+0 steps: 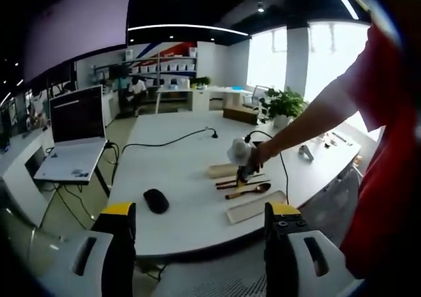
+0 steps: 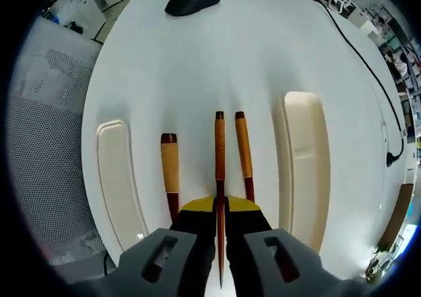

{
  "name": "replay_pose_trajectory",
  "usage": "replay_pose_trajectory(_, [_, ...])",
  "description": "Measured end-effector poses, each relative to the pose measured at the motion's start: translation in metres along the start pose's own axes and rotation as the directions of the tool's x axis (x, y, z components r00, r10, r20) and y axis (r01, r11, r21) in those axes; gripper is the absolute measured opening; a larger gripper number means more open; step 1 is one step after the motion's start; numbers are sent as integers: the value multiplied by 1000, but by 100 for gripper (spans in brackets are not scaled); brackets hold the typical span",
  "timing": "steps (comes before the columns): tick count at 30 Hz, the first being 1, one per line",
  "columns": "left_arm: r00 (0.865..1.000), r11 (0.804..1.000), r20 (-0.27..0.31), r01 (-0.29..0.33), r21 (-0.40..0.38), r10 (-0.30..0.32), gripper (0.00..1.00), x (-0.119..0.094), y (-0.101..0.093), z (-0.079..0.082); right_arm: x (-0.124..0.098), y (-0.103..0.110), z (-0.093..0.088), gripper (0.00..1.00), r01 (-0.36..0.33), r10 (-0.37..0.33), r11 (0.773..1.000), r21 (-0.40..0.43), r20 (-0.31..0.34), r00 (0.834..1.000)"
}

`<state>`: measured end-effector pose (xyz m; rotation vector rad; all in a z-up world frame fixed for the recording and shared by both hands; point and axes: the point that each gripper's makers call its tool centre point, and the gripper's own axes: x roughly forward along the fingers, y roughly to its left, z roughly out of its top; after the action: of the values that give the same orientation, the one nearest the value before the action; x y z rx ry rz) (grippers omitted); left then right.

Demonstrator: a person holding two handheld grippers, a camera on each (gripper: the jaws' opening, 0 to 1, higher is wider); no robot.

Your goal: Arrange the utensils inside the cutlery case until each visible utensil rests in its matching compartment.

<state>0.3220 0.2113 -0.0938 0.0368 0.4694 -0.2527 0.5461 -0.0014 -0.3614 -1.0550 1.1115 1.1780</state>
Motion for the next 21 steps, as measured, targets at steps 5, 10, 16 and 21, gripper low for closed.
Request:
replay_pose_trajectory(5, [1000, 1000, 9, -2, -19, 2, 81, 1, 1, -2, -2, 0, -1, 0, 5, -5, 1000, 5, -7, 1000])
replay_pose_trajectory(10, [1000, 1000, 6, -2, 1, 2, 81, 0, 2, -1, -2, 1, -2, 0, 3, -3, 1000, -9, -1, 1000])
replay_pose_trajectory(16, [1000, 1000, 16, 0, -1, 0, 81, 1, 4, 2, -10, -2, -2, 0, 4, -4, 1000, -15, 2, 1000])
replay_pose_trajectory(21, [1000, 1000, 20, 8, 2, -8, 81, 3, 2, 2, -3, -1, -3, 0, 1, -1, 1000, -13, 11, 1000])
